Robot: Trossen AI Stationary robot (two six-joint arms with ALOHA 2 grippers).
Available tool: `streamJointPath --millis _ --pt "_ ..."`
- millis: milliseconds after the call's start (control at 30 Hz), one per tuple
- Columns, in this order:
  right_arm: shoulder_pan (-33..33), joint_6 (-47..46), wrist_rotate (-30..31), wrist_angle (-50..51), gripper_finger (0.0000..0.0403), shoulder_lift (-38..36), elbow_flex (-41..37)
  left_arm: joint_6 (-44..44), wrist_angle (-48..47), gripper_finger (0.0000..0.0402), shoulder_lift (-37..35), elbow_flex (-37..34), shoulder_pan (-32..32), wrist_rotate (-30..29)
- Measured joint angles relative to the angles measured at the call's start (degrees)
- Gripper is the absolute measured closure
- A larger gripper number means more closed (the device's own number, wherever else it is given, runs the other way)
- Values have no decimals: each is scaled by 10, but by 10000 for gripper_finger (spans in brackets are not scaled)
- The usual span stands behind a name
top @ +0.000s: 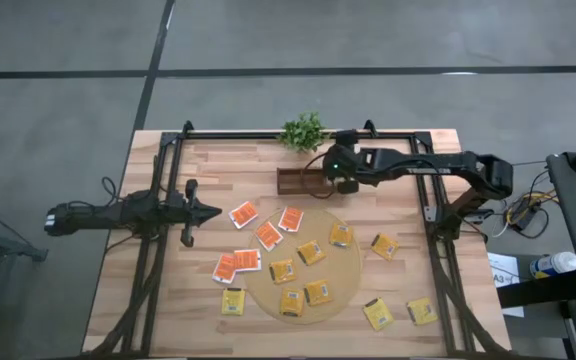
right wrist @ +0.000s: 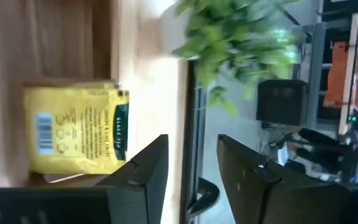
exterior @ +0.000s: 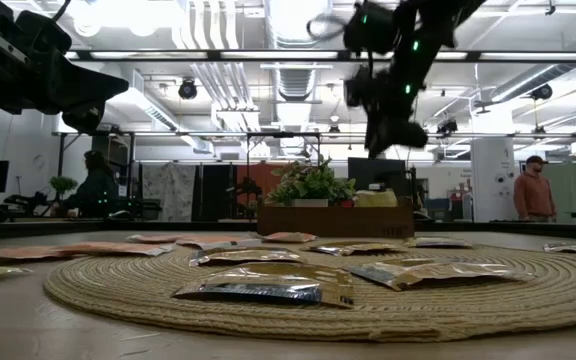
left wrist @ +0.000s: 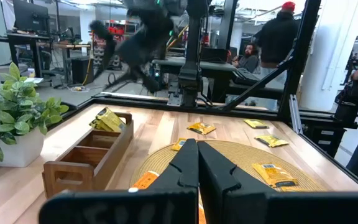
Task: Pick & Place Tea
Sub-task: Put the yellow tea bag into the right section of the wooden organizer
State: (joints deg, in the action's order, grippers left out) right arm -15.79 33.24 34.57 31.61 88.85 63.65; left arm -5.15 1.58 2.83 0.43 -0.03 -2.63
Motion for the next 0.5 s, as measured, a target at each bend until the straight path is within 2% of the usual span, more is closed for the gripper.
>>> streamJointPath --millis 233,333,500 --pt "49 -175 -13 138 269 -61 50 0 0 402 0 0 0 0" --pt "78 -262 -60 201 265 -80 51 0 0 402 0 0 0 0" --pt "140 -345 -148 223 259 -105 10 0 0 402 0 0 0 0"
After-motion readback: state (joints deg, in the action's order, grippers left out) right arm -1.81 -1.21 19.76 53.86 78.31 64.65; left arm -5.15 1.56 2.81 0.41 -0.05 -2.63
